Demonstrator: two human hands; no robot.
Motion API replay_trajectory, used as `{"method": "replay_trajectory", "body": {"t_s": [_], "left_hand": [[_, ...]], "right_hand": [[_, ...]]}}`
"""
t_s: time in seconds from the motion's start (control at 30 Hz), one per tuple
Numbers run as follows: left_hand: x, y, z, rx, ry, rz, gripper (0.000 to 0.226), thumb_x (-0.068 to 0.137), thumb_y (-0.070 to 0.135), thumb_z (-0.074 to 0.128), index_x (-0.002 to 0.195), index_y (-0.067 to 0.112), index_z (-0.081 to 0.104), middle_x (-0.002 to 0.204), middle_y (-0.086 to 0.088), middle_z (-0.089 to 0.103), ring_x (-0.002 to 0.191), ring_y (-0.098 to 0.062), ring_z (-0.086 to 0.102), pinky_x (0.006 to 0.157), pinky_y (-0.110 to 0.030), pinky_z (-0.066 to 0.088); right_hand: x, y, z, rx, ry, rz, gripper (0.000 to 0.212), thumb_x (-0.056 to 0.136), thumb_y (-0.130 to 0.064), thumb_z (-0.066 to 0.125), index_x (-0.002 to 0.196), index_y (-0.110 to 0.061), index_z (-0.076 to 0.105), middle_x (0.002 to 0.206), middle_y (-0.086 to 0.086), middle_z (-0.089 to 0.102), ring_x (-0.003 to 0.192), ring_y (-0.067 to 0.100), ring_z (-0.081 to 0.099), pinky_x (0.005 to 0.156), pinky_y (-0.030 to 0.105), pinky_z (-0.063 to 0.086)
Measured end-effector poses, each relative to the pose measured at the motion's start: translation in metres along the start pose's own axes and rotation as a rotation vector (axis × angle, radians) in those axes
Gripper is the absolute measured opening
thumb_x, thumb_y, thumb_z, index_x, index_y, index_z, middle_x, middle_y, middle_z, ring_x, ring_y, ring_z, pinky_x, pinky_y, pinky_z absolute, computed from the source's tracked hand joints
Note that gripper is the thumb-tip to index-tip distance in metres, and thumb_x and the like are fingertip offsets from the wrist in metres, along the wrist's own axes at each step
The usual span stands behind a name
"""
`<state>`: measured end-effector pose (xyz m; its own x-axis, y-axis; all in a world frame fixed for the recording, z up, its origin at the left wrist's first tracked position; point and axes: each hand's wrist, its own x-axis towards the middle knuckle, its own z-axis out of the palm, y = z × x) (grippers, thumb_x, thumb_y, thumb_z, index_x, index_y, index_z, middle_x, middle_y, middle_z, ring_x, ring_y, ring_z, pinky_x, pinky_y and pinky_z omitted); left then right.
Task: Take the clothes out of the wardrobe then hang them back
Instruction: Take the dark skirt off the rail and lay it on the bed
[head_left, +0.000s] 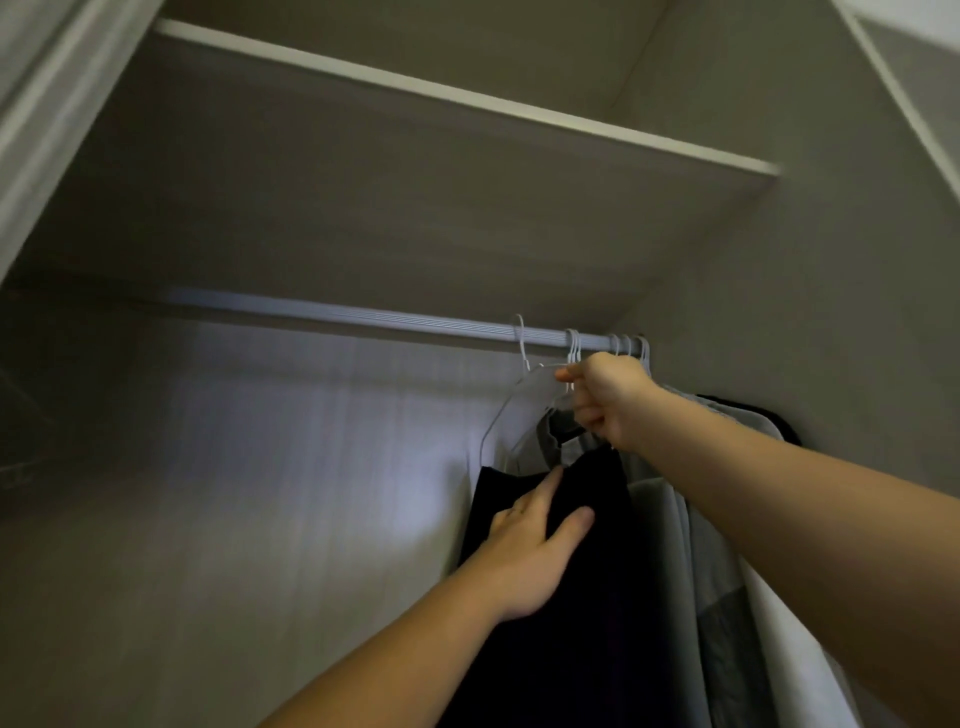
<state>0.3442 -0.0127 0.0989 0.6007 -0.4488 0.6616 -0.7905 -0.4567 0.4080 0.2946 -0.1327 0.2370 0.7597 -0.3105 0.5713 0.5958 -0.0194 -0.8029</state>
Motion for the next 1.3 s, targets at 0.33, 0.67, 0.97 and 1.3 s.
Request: {"method": "replay_trajectory", "body": {"t_s": [0.33, 0.67, 0.97, 1.3], "left_hand": [[0.013, -0.003, 0.009, 0.057, 0.336, 0.244, 0.064, 0.096, 0.062, 0.034, 0.153, 0.041, 0.016, 0.162, 0.014, 0.014, 0.148, -0.012, 0.011, 0.119, -0.044, 0.022], [0.024, 0.041, 0.035, 0.082, 0.709, 0.522, 0.066, 0.095, 0.053, 0.035, 0.152, 0.02, 0.031, 0.164, -0.004, 0.016, 0.152, -0.026, 0.008, 0.12, -0.054, 0.015], [0.014, 0.16, 0.075, -0.143, 0.656, 0.563, 0.07, 0.094, 0.052, 0.036, 0.154, 0.018, 0.026, 0.162, -0.007, 0.024, 0.151, -0.028, 0.014, 0.119, -0.056, 0.011], [-0.06, 0.358, 0.159, -0.501, 0.526, 0.792, 0.039, 0.094, 0.035, 0.036, 0.116, 0.016, 0.062, 0.105, -0.006, 0.069, 0.093, -0.035, 0.06, 0.08, -0.041, 0.043]], "right_hand": [[-0.035, -0.023, -0.03, -0.225, 0.085, -0.27, 0.003, 0.087, -0.005, 0.063, 0.089, -0.004, 0.062, 0.051, 0.002, 0.026, 0.031, 0.009, 0.02, 0.035, 0.013, 0.017], [-0.129, -0.043, -0.12, -1.192, 0.516, -0.673, 0.016, 0.092, -0.027, 0.061, 0.08, -0.024, 0.072, 0.052, -0.009, 0.052, 0.053, 0.006, 0.048, 0.052, 0.024, 0.036], [-0.243, -0.103, -0.218, -1.514, 0.787, -0.623, 0.023, 0.096, -0.031, 0.056, 0.082, -0.021, 0.071, 0.049, -0.003, 0.048, 0.052, 0.012, 0.047, 0.051, 0.03, 0.033], [-0.422, -0.205, -0.329, -1.903, 0.977, -0.508, 0.022, 0.097, -0.036, 0.054, 0.084, -0.022, 0.067, 0.053, -0.012, 0.045, 0.061, 0.024, 0.047, 0.059, 0.031, 0.032]]}}
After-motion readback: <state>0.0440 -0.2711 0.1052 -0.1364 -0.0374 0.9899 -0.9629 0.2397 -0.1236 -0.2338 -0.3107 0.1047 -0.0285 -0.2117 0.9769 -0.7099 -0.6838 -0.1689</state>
